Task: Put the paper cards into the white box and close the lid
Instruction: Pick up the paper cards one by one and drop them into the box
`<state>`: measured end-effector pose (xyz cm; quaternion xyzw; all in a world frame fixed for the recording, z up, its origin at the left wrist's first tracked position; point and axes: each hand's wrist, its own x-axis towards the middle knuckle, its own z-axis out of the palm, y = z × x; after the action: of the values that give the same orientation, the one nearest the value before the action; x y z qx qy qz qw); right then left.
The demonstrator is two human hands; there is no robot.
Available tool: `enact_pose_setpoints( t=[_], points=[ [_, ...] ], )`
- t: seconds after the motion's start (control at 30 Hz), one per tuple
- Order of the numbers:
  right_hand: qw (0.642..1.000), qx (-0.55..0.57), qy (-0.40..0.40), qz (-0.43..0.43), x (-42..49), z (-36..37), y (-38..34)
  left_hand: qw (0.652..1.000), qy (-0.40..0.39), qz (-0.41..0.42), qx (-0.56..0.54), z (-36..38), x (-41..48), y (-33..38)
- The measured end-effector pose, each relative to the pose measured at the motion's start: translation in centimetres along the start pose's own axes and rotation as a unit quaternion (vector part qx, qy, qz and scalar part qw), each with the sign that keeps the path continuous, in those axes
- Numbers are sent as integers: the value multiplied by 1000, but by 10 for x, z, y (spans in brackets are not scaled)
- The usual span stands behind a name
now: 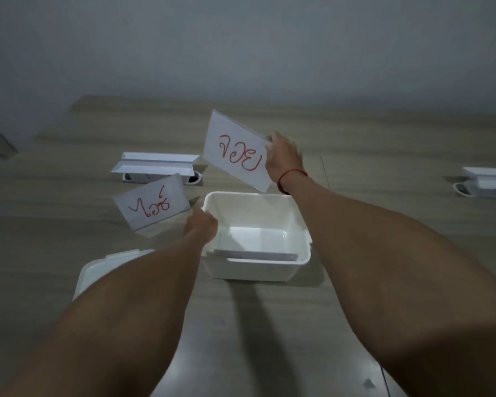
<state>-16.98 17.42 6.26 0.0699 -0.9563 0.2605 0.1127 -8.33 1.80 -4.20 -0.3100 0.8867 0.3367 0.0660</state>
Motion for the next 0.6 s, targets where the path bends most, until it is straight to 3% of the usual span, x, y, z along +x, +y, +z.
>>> enact_pose_setpoints(
  t=[0.33,0.47,0.6],
  points=[
    [995,-40,-86,34,-83,-11,35,999,-21,4,-46,-3,-20,-18],
    [975,-36,-208,73,-109,15,52,997,-21,8,-74,-3,-21,-25],
    [920,-57,-379,80,-130,32,55,997,-8,-3,-80,-8,-26,-30]
  ],
)
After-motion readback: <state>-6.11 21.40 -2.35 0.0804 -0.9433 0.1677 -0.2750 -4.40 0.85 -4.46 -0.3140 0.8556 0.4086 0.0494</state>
